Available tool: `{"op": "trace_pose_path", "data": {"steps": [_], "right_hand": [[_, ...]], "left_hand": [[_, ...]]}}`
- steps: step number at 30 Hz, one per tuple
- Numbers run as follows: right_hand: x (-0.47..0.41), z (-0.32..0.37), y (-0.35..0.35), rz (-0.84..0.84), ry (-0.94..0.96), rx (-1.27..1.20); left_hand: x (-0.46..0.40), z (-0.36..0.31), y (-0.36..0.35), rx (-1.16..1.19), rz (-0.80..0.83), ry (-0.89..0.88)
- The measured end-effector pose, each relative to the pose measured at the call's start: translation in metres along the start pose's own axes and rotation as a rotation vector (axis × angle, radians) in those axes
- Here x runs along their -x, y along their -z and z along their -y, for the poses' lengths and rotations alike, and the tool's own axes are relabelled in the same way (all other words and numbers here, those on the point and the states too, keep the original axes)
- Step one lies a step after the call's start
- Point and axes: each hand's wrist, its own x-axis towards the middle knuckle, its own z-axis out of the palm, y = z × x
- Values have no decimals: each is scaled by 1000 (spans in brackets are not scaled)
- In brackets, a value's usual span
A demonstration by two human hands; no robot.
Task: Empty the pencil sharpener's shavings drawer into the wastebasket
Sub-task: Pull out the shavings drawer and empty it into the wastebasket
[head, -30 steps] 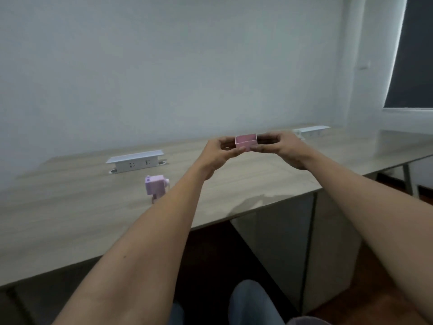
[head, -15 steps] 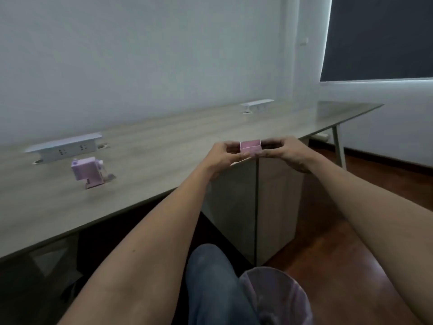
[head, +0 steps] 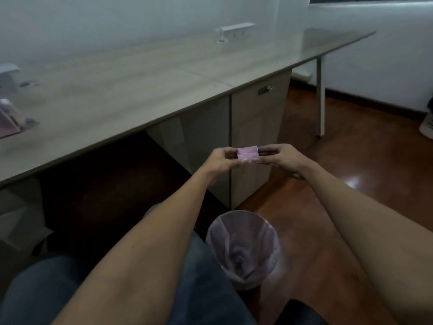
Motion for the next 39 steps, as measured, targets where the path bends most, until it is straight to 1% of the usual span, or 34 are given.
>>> {"op": "trace_pose_path", "data": {"steps": [5,10,13,18,22,24,26,29,33,37,39], "right_hand": [[-1,-59,-18,-5,-108,-62],[5,-106,-35,4,-237,-107],[8,-130,-43,33,-340,-141],[9,-164,-56,113,-576,-151],[12,-177,-63,159,-737,-264],[12,-182,-65,183,-791,-281],[11,-183,-66,178,-841,-324],[8,-180,-67,124,-893,-381],[0,-170,-68,86,-985,-365],[-9,-162,-66,91,-1043,-341],[-12,-159,-64,94,-1056,-321]], "left_hand": [[-4,58,-18,56,12,102],[1,108,-35,110,44,252],[4,126,-44,116,82,381],[10,155,-58,45,118,617],[17,164,-67,77,131,733],[17,163,-69,93,131,785],[15,161,-71,109,122,826],[12,157,-72,153,106,858],[6,152,-70,161,54,871],[1,149,-66,131,-25,871],[-1,146,-64,107,-35,873]]}}
